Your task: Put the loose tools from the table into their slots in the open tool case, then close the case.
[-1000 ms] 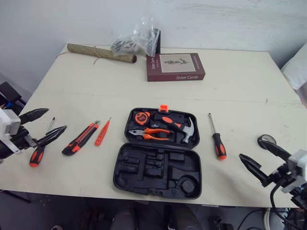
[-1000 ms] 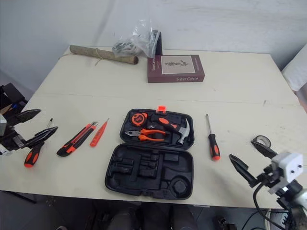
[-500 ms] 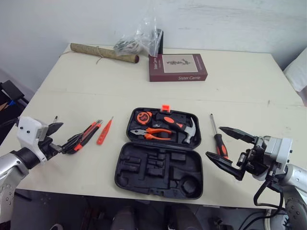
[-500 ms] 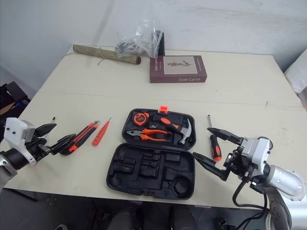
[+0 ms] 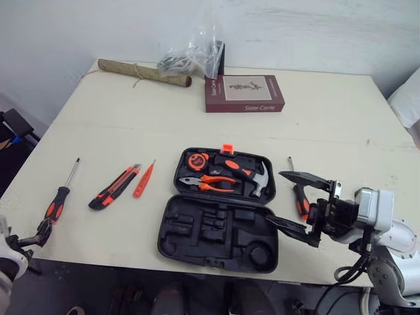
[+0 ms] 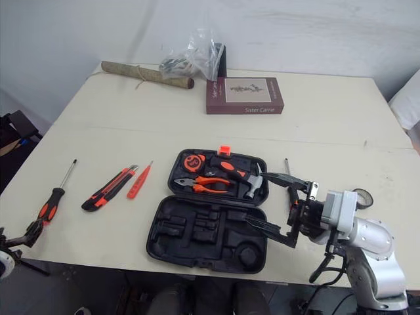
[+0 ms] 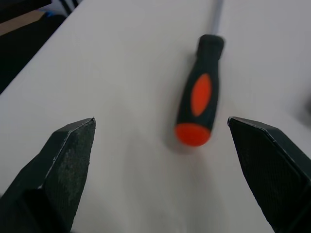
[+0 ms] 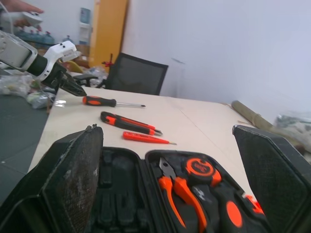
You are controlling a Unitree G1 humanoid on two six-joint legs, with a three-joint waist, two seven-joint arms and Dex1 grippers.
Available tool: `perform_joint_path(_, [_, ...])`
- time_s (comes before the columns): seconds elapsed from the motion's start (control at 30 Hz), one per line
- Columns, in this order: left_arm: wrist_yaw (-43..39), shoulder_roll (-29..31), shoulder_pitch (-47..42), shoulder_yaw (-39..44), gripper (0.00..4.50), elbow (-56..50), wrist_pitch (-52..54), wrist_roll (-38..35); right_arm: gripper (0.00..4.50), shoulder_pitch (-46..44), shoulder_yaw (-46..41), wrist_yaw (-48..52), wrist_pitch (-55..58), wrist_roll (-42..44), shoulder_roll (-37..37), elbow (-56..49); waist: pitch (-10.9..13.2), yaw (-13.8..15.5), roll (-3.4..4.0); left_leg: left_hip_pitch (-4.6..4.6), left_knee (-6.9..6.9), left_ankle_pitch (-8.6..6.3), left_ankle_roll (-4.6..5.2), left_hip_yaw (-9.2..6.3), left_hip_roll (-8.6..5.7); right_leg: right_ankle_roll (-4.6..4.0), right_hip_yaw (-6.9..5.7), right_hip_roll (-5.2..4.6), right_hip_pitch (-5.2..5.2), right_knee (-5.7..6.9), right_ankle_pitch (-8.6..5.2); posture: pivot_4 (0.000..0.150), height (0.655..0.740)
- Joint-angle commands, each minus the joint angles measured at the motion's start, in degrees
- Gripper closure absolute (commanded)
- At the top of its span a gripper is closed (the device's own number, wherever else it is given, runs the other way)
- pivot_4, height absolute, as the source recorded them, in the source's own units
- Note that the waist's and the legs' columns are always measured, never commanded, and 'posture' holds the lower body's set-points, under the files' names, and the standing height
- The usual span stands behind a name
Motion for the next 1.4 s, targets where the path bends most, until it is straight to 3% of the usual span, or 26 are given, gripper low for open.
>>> perform_joint_path(0.03, [0.63, 2.51, -1.98, 2.01, 0.07, -1.38, 2.94, -1.9, 0.04, -1.9, 1.06, 0.2, 0.98, 1.11, -0.66, -0.45, -0.01, 0.06, -0.01, 0.0, 0.0, 0.0, 0.0, -0.01, -0.01, 0.0, 0.0, -0.01, 0.01, 0.0, 0.0, 0.15, 0.74])
perform_joint_path(0.33, [-5.4, 13.43, -7.34, -5.71, 0.07, 11.63, 5.78, 1.31, 0.04, -5.33, 4.65, 1.86, 2.67, -0.31, -1.42, 2.17, 0.0, -0.43, 0.0, 0.0, -0.07, 0.03, -0.07, -0.01, 0.01, -0.03, -0.02, 0.0, -0.03, -0.03, -0.02, 0.15, 0.74])
perform_joint_path(0.63, [-15.01, 20.14, -11.84, -14.61, 0.07, 21.99, 5.89, 1.75, 0.04, -7.95, 6.63, 3.11, 2.18, -0.96, -0.79, 4.61, 0.0, -0.14, 0.02, -0.04, -0.06, 0.07, -0.17, 0.01, -0.02, -0.03, -0.02, -0.06, -0.09, -0.02, -0.02, 0.15, 0.74])
perform_joint_path(0.73, [-17.89, 21.96, -11.86, -16.4, 0.89, 24.2, 4.06, 2.89, 0.0, -8.88, 6.95, 3.42, 2.03, -1.17, -0.55, 5.53, 0.07, -0.22, 0.16, -0.04, -0.07, 0.06, -0.16, 0.01, -0.03, -0.03, -0.02, -0.08, -0.1, -0.02, -0.01, 0.15, 0.74])
perform_joint_path(0.93, [-20.66, 22.98, -11.53, -16.69, 3.65, 26.62, 1.12, 4.03, 0.0, -8.85, 7.2, 4.3, 1.48, -1.57, -0.85, 6.29, 0.11, -0.25, 0.28, -0.04, -0.13, 0.06, -0.15, 0.01, -0.02, -0.03, -0.02, -0.08, -0.15, -0.01, -0.02, 0.15, 0.74])
perform_joint_path(1.07, [-21.21, 21.96, -12.43, -13.43, 3.71, 30.63, -9.58, 5.75, 0.0, -7.99, 6.99, 4.72, 1.09, -1.96, -1.07, 6.18, 0.12, -0.24, 0.3, -0.05, -0.13, 0.05, -0.14, 0.01, -0.01, -0.03, -0.02, -0.08, -0.18, -0.01, -0.02, 0.15, 0.74])
perform_joint_path(1.23, [-30.88, 20.25, -16.85, -4.36, 3.71, 25.95, -26.36, -2.16, 0.0, -7.73, 4.09, 3.93, 1.39, -0.52, -1.69, 6.06, 0.07, -0.25, -0.05, -0.49, 0.0, 0.13, -0.24, -0.06, 0.03, -0.03, -0.15, -0.07, -0.5, 0.01, -0.01, 0.15, 0.74])
perform_joint_path(1.3, [-35.28, 20.79, -17.05, -5.8, 3.71, 22.28, -26.94, -4.17, 0.0, -7.71, 2.76, 2.35, 1.66, -0.21, -1.29, 5.98, 0.06, -0.21, -0.07, -0.62, 0.09, 0.21, -0.37, -0.14, 0.0, -0.02, -0.24, -0.1, -0.51, -0.02, -0.01, 0.15, 0.74])
perform_joint_path(1.4, [-44.87, 25.09, -15.19, -14.6, 3.71, 13.51, -29.16, -2.83, 0.0, -6.65, 1.27, 3.15, 2.55, -0.4, -3.06, 6.06, 0.11, -0.19, 0.07, -0.59, 0.06, 0.17, -0.26, -0.15, -0.13, -0.01, -0.24, -0.22, -0.43, -0.07, 0.0, 0.15, 0.74])
